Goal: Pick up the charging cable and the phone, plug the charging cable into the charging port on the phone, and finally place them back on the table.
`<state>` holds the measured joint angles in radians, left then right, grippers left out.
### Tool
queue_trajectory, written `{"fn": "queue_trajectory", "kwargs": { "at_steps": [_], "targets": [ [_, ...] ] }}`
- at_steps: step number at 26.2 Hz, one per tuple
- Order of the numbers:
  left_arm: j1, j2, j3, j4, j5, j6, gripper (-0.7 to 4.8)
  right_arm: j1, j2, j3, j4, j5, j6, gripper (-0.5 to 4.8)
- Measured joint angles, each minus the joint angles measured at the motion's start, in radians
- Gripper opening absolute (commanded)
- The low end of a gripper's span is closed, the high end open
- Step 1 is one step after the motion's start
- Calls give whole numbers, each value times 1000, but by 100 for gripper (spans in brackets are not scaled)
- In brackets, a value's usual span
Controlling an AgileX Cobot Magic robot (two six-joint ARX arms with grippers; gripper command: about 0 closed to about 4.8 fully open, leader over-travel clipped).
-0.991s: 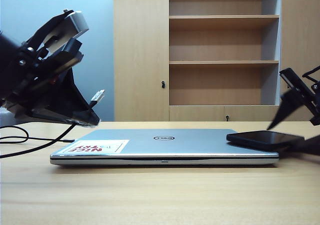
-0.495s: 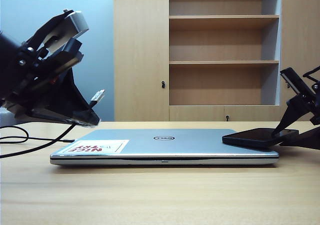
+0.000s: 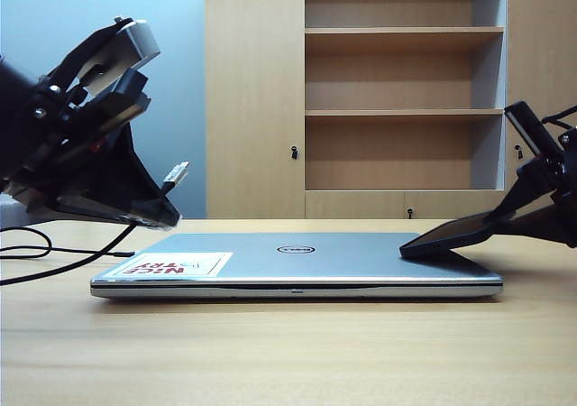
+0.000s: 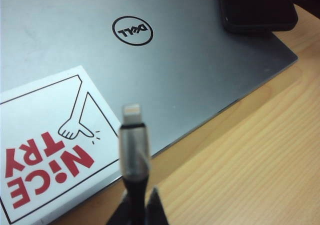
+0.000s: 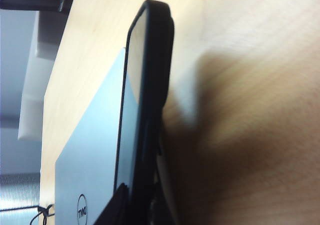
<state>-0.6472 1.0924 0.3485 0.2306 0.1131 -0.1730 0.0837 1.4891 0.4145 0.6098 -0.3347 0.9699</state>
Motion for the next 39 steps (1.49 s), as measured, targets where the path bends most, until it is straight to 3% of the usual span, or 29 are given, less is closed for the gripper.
{"fn": "queue_trajectory", "kwargs": {
  "at_steps": [5, 8, 13, 23, 29, 34, 39],
  "targets": [
    [0, 0, 0, 0, 0, 0, -6, 0, -45, 15, -43, -22, -60, -3],
    [0, 0, 0, 0, 0, 0, -6, 1, -129, 74, -233, -27, -151, -3],
    [0, 0, 0, -41, 0, 3, -6, 1, -271, 262, -768, -14, -380, -3],
    [-7, 0, 0, -71, -1, 31, -6, 37, -305, 499, -1294, 37, -578, -3],
    [-82, 0, 0, -95, 2, 64, -6, 96, -305, 563, -1444, 116, -636, -3],
    [-146, 0, 0, -94, 0, 68, -6, 162, -305, 577, -1651, 278, -664, -2],
    [-150, 9, 0, -94, 0, 84, -6, 166, -305, 568, -1650, 311, -676, -2]
  ]
}}
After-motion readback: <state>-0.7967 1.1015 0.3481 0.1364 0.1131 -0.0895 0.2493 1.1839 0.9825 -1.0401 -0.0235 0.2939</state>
